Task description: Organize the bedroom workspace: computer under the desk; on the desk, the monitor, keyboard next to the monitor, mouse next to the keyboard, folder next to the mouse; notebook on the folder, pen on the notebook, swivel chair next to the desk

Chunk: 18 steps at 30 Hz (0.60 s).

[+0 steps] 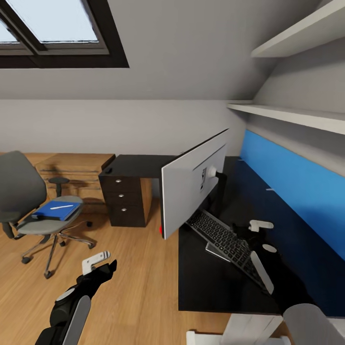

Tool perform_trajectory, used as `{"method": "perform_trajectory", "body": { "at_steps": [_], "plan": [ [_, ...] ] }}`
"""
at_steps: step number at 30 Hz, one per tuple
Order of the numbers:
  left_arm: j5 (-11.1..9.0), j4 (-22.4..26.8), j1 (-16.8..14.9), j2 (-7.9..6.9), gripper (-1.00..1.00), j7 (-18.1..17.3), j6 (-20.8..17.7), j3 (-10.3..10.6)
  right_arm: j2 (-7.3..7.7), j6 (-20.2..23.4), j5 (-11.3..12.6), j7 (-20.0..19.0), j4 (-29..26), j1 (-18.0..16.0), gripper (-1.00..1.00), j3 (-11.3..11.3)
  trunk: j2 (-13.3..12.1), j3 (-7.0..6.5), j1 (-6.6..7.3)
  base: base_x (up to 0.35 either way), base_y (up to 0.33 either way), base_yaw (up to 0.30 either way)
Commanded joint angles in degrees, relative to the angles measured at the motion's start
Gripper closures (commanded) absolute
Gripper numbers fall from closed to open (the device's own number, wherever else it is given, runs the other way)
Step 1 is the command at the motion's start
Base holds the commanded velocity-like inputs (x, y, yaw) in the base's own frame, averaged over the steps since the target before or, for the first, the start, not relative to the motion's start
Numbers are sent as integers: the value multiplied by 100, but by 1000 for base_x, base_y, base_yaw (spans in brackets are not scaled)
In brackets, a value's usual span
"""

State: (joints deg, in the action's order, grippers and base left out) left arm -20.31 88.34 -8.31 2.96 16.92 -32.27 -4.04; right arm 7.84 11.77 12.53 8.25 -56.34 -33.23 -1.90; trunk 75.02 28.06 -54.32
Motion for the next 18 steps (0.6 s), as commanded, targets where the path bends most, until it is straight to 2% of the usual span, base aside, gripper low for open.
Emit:
{"method": "perform_trajectory", "body": {
  "at_steps": [1,4,5,6,7,9,13,18],
  "plan": [
    [-61,8,-4,3,-100,41,-21,-5,68,25,53,-20,93,-85,-100,11,4,7,-2,149,0,0],
    [-61,11,-4,3,-100,40,-19,-7,253,30,61,-214,368,-319,-100,70,4,7,-2,97,0,0],
    [-61,15,-4,3,-100,37,-18,-8,355,34,67,-378,522,-455,-100,101,4,7,-2,49,0,0],
    [-61,17,-4,3,-100,35,-18,-8,396,36,70,-470,581,-510,-100,117,4,7,-2,39,0,0],
    [-61,21,-4,3,-100,33,-17,-9,490,43,72,-777,700,-617,-100,178,4,7,-2,20,0,0],
    [-59,24,-4,3,-100,31,-17,-9,560,51,69,-1221,782,-683,-100,294,4,7,-2,10,0,0],
    [-58,25,-4,3,-100,26,-17,-9,610,139,63,-1826,965,-716,-100,388,4,7,-2,4,0,0],
    [-55,30,-4,8,-100,26,-9,9,811,375,72,-2821,1379,-730,-100,526,4,7,-2,100,0,0]
  ]
}}
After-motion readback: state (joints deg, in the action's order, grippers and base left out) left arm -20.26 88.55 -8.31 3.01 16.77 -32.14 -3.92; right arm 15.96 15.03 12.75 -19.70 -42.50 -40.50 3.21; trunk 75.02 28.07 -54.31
